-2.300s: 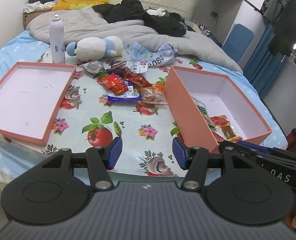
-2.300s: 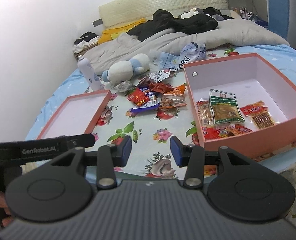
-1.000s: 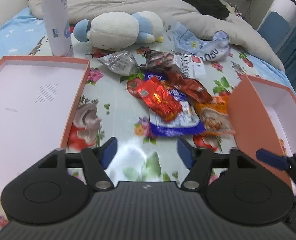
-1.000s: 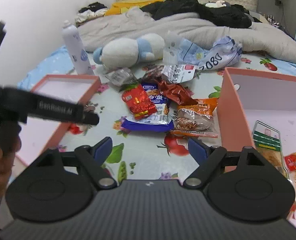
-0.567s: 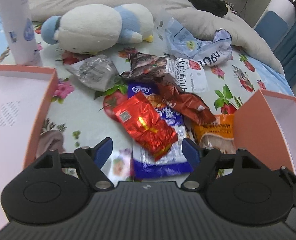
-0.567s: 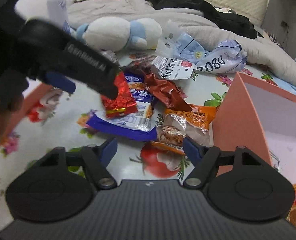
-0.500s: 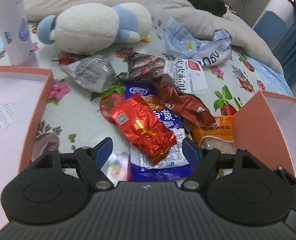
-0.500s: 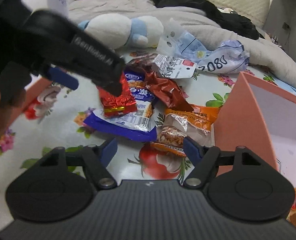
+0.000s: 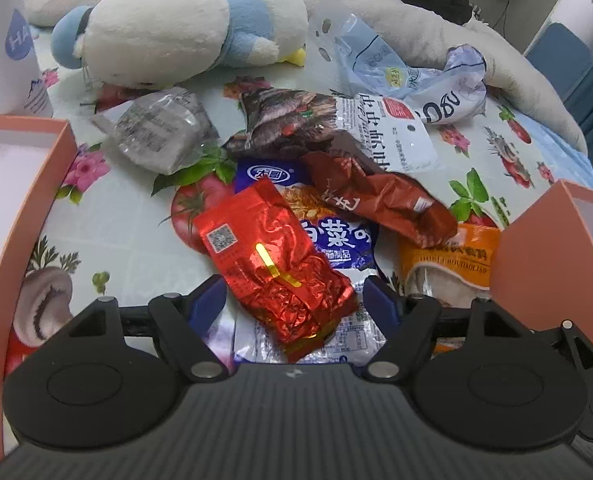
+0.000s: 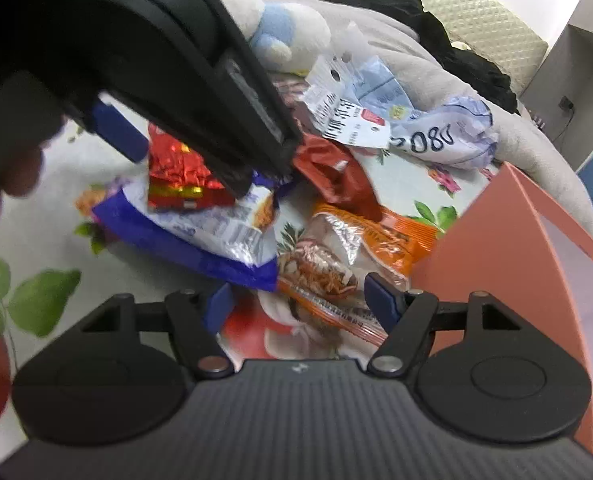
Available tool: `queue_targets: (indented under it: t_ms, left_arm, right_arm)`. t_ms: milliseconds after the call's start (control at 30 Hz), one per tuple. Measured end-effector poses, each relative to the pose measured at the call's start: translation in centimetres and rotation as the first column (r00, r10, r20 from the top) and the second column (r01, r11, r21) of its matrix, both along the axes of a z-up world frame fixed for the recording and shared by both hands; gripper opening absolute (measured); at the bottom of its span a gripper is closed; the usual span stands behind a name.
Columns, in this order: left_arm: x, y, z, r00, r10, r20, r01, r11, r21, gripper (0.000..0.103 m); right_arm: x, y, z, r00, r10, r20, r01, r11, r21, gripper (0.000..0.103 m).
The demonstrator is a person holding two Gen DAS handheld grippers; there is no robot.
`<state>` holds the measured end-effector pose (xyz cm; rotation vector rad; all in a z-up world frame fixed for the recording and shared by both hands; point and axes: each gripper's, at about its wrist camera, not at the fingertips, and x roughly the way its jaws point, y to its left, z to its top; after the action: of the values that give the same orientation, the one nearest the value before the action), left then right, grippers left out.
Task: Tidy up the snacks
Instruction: 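Move both open grippers toward the snack pile near the red tea bag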
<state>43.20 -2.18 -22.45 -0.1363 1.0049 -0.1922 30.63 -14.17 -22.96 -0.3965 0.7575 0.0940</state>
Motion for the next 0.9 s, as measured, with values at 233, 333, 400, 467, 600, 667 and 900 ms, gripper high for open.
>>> queue_targets:
  t_ms: [233,333,400,467,600,667,900]
  left_arm:
    - [-0.1,-0.4,-0.6,1.000,-0.031,0.006,0.031,0.999,0.016,0.067]
    - [-0.4,-0.2,-0.4,0.999,-0.041,0.009,0.041,0.999,0.020,0.066]
    - [-0.6,-0.1,-0.1,0.999,-0.040,0.007,0.040,0.999,0.017,0.066]
    - [-1.1,0.0,0.1,0.999,-0.040,0.008,0.040,0.999,0.018,0.066]
    - [-2.0,0.4,0.8,0.999,-0.035,0.018,0.035,0.999,0.026,0.066]
    - [-2.3,0.7,1.1,0.999,-0.027,0.020,0.027,0.999,0.030,0.066]
    - [-2.9,2.2,2.0,0.999,-0.004,0.033,0.002,0.999,0.052,0.066]
  right_arm:
    - [0.4,-0.1,-0.3,0.999,0.006,-0.036,-0.003,0.995,0.098,0.020]
    - [0.4,0.0,-0.2,0.998,0.022,-0.065,-0.015,0.994,0.110,0.005]
    - [0.2,0.0,-0.1,0.998,0.012,-0.069,-0.004,0.994,0.113,0.003]
    - [-0.2,-0.2,0.1,0.997,0.003,-0.072,0.006,0.993,0.117,0.003]
    - [-1.0,-1.0,1.5,0.998,-0.064,-0.004,0.064,0.989,0.132,0.006]
    - [-1.3,-1.6,2.6,0.994,-0.103,0.034,0.096,0.980,0.173,0.007]
    - [0.8,-2.7,2.8,0.984,-0.176,0.012,0.170,0.966,0.197,0.046]
